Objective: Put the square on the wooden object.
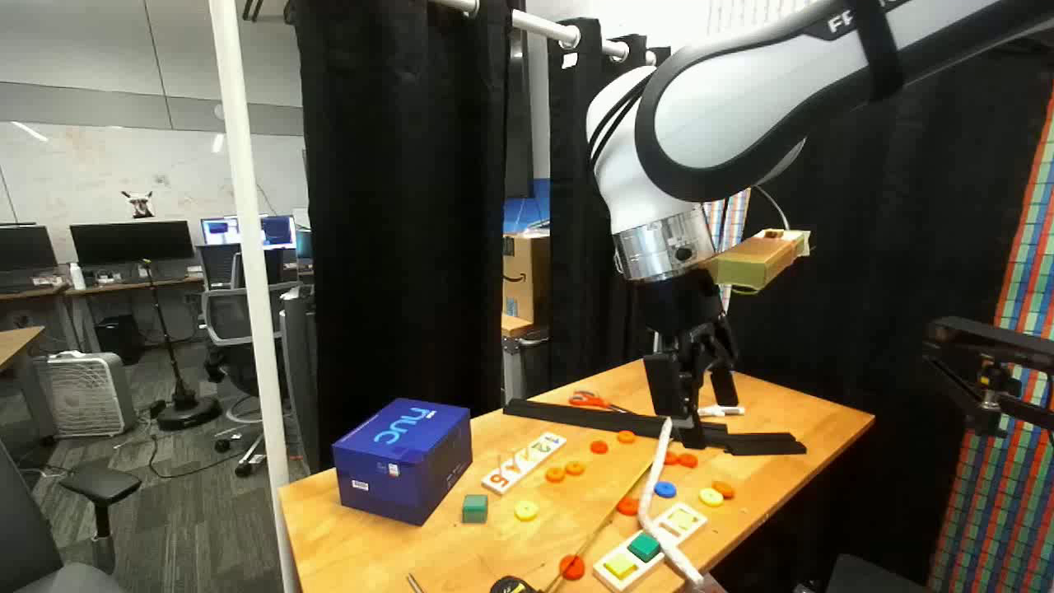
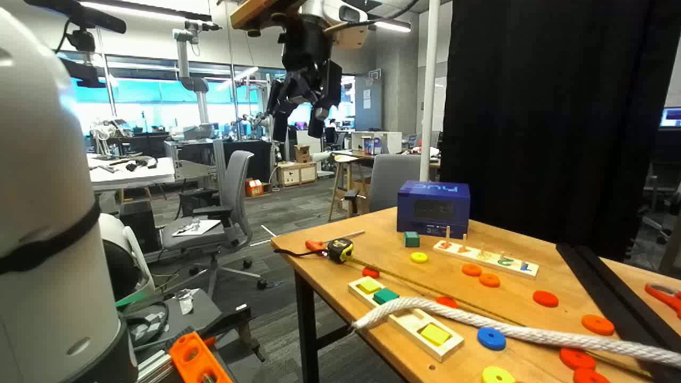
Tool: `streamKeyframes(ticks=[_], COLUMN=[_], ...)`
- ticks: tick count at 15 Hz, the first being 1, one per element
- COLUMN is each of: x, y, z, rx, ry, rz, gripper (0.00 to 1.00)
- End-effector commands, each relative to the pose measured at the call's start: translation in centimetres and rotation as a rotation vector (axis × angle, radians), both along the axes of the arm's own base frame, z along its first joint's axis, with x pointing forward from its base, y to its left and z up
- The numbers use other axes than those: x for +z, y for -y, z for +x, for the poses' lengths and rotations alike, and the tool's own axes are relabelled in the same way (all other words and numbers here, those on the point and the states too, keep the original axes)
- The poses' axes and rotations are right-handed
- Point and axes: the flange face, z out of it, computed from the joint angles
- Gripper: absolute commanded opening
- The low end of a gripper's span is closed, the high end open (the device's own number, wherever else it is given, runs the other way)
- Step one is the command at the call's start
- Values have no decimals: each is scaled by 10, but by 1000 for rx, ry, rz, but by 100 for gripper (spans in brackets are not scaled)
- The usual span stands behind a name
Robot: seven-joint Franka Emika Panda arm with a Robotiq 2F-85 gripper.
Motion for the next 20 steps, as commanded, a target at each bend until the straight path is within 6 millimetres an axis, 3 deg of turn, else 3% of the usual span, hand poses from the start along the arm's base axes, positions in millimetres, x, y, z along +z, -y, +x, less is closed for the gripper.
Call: streamKeyframes(ticks=[1, 7, 11, 13, 16, 20], x=[1, 5, 22, 33, 47, 35], y=[0, -1, 11, 16, 17, 13], z=[1, 2, 11, 28, 69, 143], rx=[0, 1, 1, -29, -139, -306], ry=[3, 12, 95, 163, 267, 336], rz=[0, 2, 98, 154, 274, 427], gripper=[100, 100, 100, 100, 100, 100])
